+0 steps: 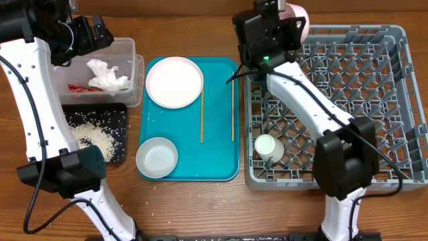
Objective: Sort waste into correct bins and load items into the dishwasher
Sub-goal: 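Grasp the pink bowl on the teal tray with the right gripper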
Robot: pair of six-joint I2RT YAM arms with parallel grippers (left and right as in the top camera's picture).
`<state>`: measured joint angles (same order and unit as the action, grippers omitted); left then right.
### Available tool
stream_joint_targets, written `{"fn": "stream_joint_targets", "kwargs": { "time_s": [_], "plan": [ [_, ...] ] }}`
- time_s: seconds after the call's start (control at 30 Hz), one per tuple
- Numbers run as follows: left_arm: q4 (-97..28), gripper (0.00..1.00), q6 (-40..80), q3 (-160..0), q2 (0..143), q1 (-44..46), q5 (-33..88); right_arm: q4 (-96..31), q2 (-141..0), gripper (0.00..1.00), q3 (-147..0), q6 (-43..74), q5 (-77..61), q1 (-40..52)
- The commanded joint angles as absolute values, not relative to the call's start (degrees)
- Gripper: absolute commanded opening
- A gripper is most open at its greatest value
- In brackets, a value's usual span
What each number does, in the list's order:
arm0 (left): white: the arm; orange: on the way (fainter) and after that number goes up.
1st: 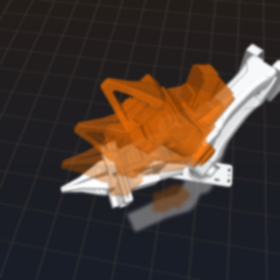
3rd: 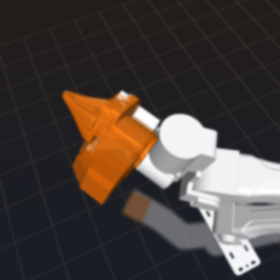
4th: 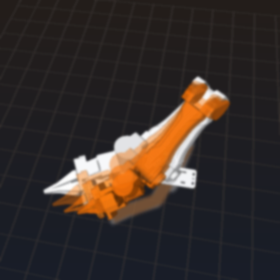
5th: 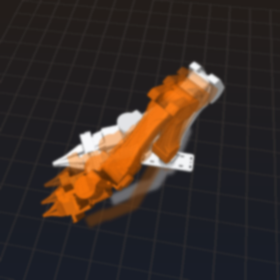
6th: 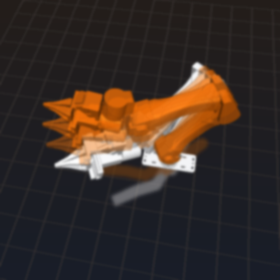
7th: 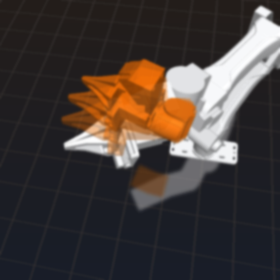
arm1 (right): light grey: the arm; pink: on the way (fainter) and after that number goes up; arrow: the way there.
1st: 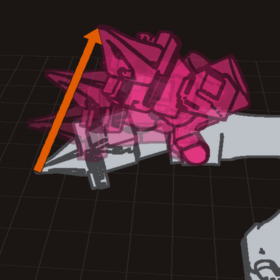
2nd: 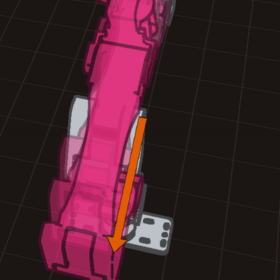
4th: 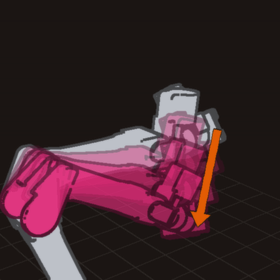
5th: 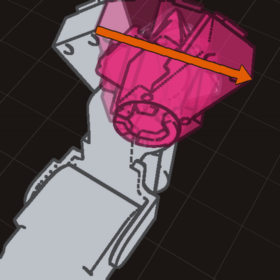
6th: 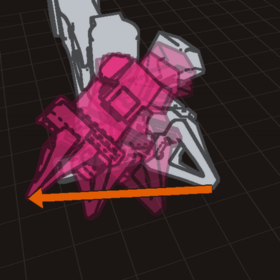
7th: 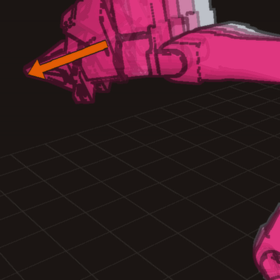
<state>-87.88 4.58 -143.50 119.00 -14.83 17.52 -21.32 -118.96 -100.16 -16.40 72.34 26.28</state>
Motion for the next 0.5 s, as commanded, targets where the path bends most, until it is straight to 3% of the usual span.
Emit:
{"fn": "stream_joint_targets", "kwargs": {
  "time_s": [0.0, 0.47],
  "plan": [
    [-87.8, 1.00, 5.3, -143.3, 118.4, -14.8, 17.4, -19.6, -121.7, 0.08, -101.2, -21.5, 73.6, 26.0],
    [-87.8, 1.00, 5.3, -143.3, 118.4, -14.8, 17.4, -23.5, -124.5, 0.06, -101.2, -21.1, 71.9, 26.1]
  ]
}}
